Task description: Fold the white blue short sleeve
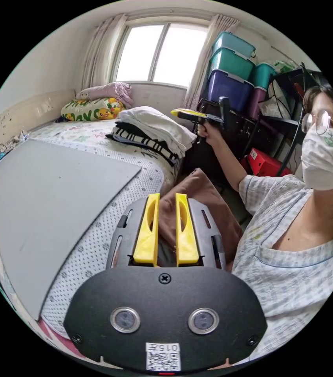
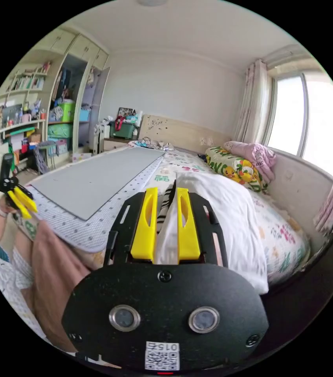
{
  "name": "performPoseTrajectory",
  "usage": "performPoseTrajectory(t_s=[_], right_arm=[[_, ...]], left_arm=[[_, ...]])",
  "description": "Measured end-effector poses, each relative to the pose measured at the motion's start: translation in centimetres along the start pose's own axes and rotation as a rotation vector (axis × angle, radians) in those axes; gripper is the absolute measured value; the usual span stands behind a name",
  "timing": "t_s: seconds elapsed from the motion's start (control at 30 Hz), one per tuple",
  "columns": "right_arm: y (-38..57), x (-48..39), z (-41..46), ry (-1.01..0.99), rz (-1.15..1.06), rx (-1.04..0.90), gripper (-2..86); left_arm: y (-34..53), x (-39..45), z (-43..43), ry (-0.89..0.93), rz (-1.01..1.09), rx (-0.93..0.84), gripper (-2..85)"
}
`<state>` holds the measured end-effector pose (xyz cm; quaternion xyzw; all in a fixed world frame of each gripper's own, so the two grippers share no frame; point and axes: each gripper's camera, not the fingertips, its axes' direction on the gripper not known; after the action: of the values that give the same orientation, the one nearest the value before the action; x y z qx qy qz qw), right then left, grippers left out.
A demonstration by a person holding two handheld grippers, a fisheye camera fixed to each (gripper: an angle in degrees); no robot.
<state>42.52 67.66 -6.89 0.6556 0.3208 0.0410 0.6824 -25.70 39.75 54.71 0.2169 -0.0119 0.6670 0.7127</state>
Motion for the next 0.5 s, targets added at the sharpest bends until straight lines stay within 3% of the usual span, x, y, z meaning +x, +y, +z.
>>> performPoseTrajectory(t_s=[0.2,0.33,0.43,0.5], right_arm=[[-8.7,1.1,10.6,0.056,-0.087,-0.248,10.4],[-9.5,3.6,15.3,0.151,-0.104,-0.422,7.9],[-8.6,8.2,12.4,-0.015,0.030,-0.298,4.6],[-6.0,13.7,8.6,-0.235,0.213,-0.093,3.4]], left_arm=[[-7.9,-4.4,0.3,-0.005,-0.016,-0.009,7.7],[-13.2,-7.4,2.7,-0.011,-0.019,-0.011,7.9],[-17.9,-10.1,4.7,-0.013,-0.013,0.008,8.5],[-21.4,-13.1,6.3,-0.004,-0.055,0.050,8.8]])
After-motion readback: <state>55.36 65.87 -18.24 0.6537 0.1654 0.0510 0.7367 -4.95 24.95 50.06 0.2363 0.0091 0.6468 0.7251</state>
